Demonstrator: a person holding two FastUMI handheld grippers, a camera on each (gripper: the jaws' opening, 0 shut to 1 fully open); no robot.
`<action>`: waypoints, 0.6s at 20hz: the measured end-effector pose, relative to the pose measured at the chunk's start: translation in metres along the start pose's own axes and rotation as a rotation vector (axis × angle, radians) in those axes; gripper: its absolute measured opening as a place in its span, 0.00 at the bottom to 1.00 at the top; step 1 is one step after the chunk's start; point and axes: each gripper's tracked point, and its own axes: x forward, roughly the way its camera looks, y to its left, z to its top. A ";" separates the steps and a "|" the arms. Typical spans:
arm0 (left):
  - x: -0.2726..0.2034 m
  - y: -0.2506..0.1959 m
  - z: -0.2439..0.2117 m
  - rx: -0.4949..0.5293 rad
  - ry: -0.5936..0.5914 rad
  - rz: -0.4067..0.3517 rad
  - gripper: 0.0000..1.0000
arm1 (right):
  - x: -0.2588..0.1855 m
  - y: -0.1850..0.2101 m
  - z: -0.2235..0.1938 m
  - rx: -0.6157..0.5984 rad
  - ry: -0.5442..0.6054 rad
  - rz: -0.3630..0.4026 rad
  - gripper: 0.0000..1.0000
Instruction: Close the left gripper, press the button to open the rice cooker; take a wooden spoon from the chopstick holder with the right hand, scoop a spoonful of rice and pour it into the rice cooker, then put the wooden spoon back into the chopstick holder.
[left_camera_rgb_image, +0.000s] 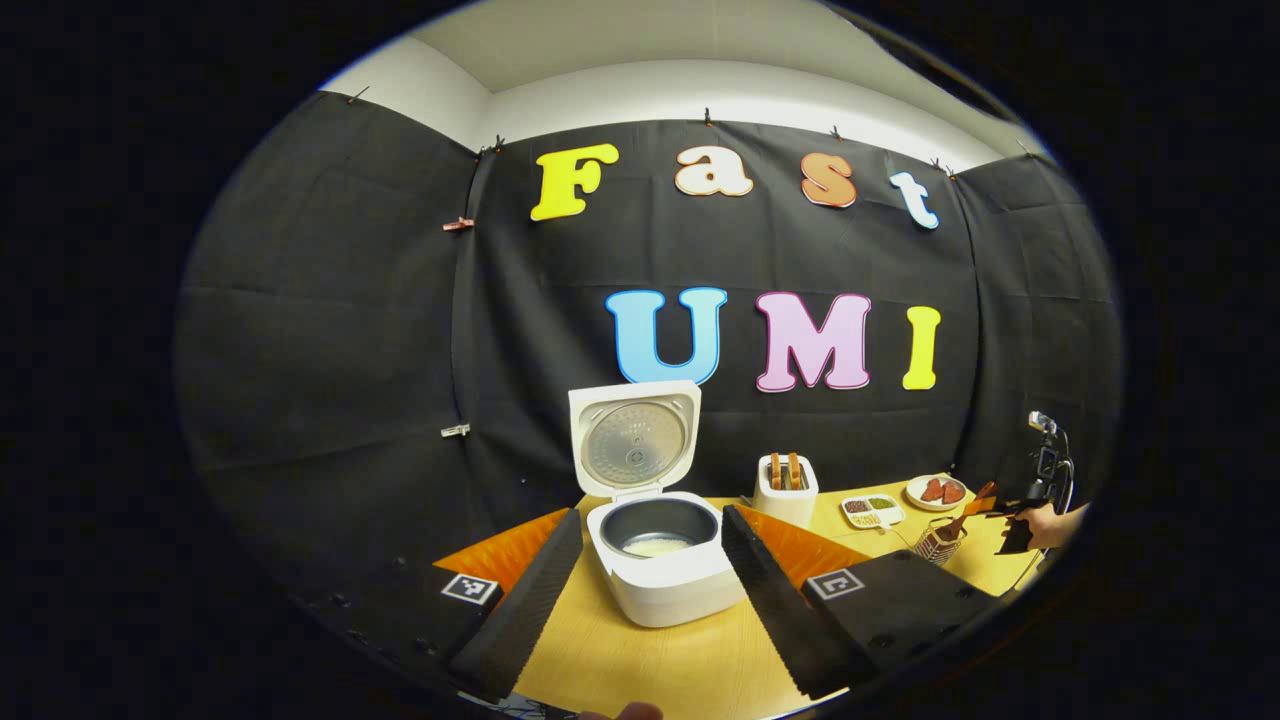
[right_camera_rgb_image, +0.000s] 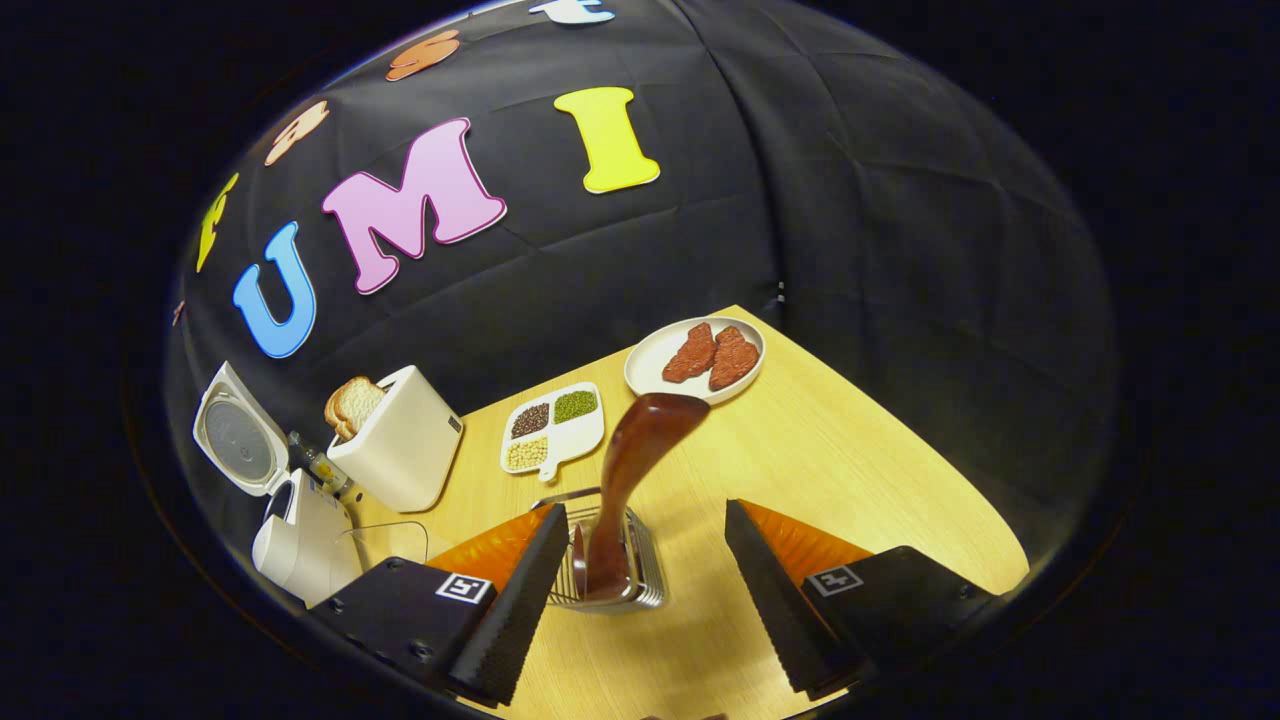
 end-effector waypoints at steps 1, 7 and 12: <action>0.006 -0.002 0.005 -0.002 -0.010 -0.013 0.96 | -0.013 -0.005 0.000 -0.002 -0.008 -0.006 0.98; 0.059 -0.006 0.057 -0.003 -0.128 -0.076 0.96 | -0.093 -0.026 0.012 -0.050 -0.082 -0.045 0.99; 0.123 0.009 0.120 -0.051 -0.239 -0.089 0.96 | -0.148 -0.030 0.031 -0.125 -0.130 -0.083 0.98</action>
